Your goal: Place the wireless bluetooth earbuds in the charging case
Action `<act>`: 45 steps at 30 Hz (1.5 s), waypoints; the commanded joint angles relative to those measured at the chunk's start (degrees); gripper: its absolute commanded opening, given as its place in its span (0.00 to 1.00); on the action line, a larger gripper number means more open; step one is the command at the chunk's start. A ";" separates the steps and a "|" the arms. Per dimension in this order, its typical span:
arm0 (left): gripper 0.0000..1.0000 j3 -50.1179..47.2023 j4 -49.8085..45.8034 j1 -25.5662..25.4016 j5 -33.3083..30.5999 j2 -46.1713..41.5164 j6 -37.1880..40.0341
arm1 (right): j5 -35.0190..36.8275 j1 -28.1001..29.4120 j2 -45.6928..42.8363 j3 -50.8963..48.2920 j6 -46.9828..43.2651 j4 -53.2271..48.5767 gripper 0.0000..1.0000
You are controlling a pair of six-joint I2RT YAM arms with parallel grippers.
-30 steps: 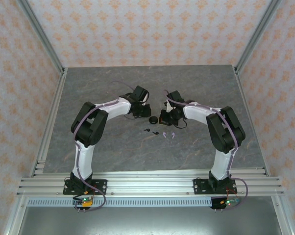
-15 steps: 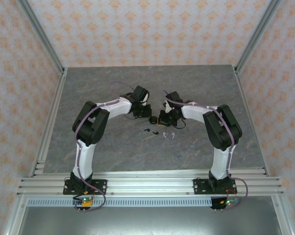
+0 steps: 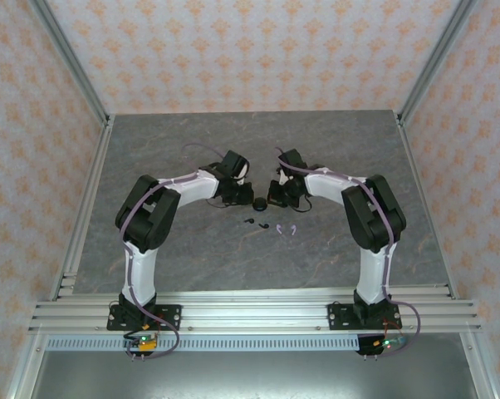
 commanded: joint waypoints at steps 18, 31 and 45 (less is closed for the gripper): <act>0.18 -3.11 -2.88 -0.53 -6.16 -4.69 -0.88 | 2.95 0.36 -0.47 1.88 -1.50 -4.70 0.03; 0.11 3.73 -2.76 -0.26 -2.50 0.91 -0.88 | -4.23 0.35 -2.90 -0.99 -3.83 -4.95 0.03; 0.09 1.22 -1.78 -0.57 -0.10 1.05 -1.58 | -3.47 0.44 0.88 0.98 -2.66 -3.92 0.03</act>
